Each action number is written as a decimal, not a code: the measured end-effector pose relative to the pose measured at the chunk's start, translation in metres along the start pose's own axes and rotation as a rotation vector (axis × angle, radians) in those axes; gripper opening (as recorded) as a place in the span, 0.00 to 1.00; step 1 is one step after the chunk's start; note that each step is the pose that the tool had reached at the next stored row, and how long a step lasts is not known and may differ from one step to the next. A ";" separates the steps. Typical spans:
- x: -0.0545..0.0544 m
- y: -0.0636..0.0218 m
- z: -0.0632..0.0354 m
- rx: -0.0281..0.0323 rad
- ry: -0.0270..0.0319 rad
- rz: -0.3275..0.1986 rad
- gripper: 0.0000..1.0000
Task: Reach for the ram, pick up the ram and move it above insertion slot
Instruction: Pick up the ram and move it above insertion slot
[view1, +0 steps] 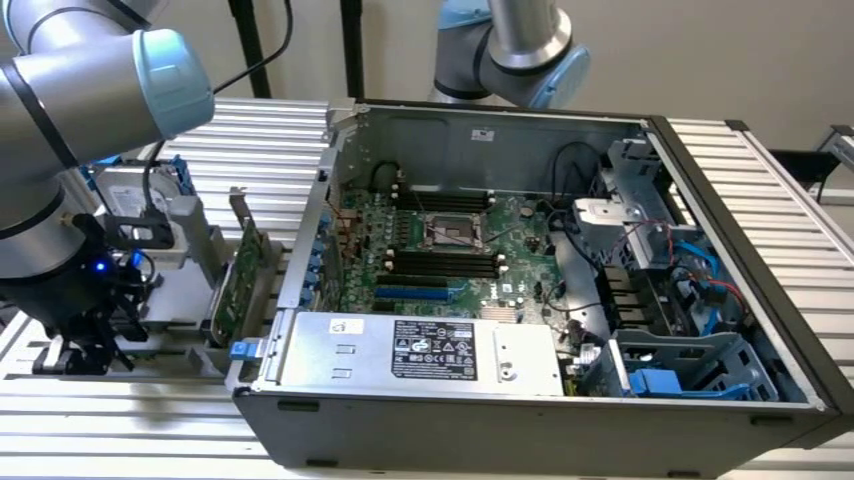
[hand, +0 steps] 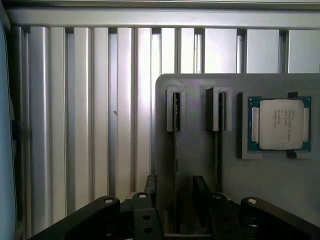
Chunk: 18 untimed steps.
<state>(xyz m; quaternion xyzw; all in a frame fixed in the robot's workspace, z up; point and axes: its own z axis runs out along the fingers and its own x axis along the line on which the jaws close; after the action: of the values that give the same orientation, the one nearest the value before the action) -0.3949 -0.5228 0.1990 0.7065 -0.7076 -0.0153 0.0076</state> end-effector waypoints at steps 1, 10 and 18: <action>0.000 0.0000 0.0001 0.0001 -0.0005 -0.001 0.42; 0.000 -0.0011 0.0005 0.0001 -0.0006 -0.006 0.33; 0.000 -0.0014 0.0007 -0.0002 -0.0008 -0.008 0.24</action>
<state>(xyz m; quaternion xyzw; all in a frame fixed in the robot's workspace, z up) -0.3935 -0.5228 0.1982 0.7093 -0.7047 -0.0157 0.0074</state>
